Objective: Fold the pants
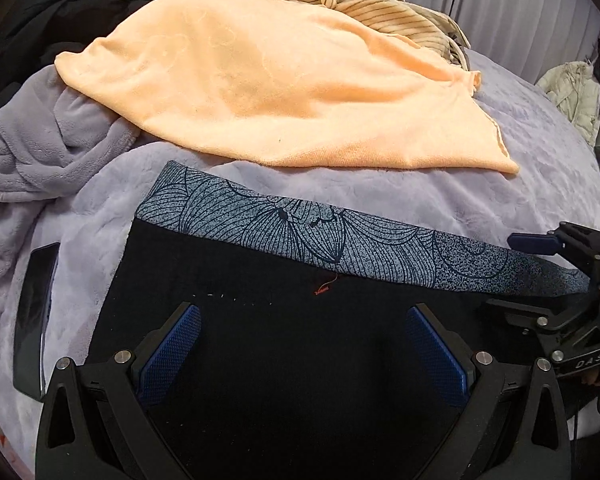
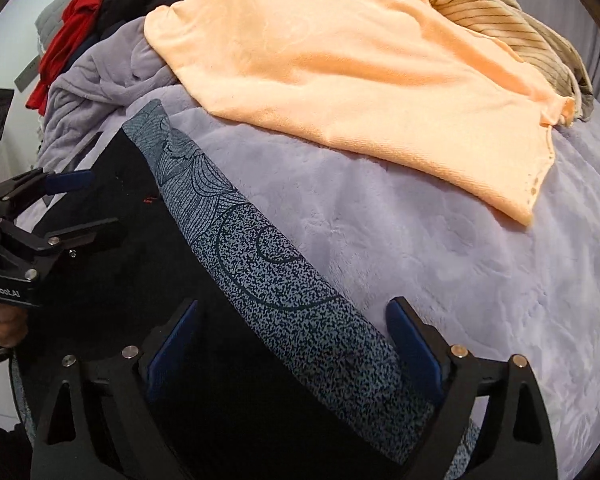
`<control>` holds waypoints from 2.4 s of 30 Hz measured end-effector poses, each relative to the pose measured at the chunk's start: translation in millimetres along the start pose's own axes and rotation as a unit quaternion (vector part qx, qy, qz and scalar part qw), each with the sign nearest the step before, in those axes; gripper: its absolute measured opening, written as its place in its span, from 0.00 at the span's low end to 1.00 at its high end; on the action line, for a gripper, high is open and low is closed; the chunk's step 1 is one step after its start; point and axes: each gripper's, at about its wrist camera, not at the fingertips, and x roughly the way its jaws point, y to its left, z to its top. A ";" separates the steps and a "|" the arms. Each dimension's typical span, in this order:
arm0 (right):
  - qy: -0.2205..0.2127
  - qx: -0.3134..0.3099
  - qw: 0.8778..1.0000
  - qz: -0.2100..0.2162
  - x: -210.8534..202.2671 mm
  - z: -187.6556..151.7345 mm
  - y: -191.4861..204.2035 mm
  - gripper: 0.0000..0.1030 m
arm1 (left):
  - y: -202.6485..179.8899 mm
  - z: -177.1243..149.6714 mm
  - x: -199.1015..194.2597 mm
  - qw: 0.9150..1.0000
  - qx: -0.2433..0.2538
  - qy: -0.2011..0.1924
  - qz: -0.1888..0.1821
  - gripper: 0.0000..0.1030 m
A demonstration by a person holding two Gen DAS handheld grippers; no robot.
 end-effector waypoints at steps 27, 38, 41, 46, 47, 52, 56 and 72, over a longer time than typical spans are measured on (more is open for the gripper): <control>-0.054 -0.161 0.981 -0.092 -38.8 -36.3 96.6 0.07 | 11.2 40.6 57.5 0.972 -0.204 0.106 0.054 0.81; -0.013 -0.138 0.987 -0.082 -17.1 -14.6 79.5 0.59 | -2.5 24.3 57.1 0.983 -0.164 0.069 0.038 0.33; -0.004 -0.142 0.986 -0.084 -10.6 -6.7 77.3 0.78 | -0.2 23.5 55.0 0.983 -0.165 0.067 0.032 0.33; 0.025 -0.126 0.988 -0.084 7.2 -0.6 66.3 0.77 | 10.7 27.7 46.1 0.984 -0.162 0.063 0.031 0.33; 0.032 -0.110 0.991 -0.071 9.6 0.1 61.8 0.75 | 10.1 27.8 44.8 0.984 -0.161 0.062 0.030 0.32; 0.002 -0.114 0.991 -0.069 -28.6 -5.0 78.0 0.10 | 11.5 20.0 -4.7 0.988 -0.151 0.017 0.007 0.25; -0.051 -0.133 0.987 -0.075 -83.2 -34.1 122.3 0.10 | 6.0 -6.9 -83.0 0.990 -0.122 -0.065 -0.009 0.25; -0.038 -0.232 0.967 -0.103 -97.1 -181.2 292.0 0.10 | 82.2 -204.8 -132.8 0.976 -0.211 -0.025 -0.040 0.25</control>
